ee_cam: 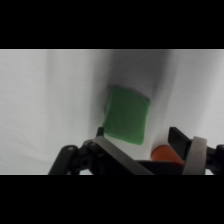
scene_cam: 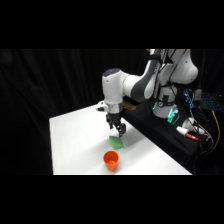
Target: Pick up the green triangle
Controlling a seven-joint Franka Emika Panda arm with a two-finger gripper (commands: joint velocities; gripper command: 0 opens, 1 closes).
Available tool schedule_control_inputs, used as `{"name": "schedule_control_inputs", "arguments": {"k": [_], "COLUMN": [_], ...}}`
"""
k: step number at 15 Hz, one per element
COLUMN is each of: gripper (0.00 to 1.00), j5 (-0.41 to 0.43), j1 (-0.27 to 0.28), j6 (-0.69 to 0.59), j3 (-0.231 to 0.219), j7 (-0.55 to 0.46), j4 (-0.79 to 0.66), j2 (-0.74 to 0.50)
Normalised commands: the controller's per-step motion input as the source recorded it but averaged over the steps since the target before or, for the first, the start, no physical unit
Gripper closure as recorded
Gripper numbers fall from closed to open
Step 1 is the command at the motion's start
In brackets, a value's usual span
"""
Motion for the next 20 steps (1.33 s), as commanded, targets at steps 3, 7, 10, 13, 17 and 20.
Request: {"name": "schedule_control_inputs", "arguments": {"k": [3,7,10,13,17,20], "gripper": [0.0,0.0,0.0,0.27,0.58,0.8], "j5": [-0.06,-0.171,-0.171,-0.132,-0.148,-0.138], "j1": [0.049,0.066,0.087,0.122,0.183,0.166], "j6": [0.38,0.33,0.21,0.13,0.06,-0.1], "j3": [-0.011,-0.119,-0.172,-0.135,-0.132,-0.117], "j7": [0.1,0.13,0.12,0.13,0.15,0.18], "j4": [0.05,0.2,0.32,0.29,0.19,0.08], "j2": [0.26,0.35,0.37,0.3,0.18,0.01]}}
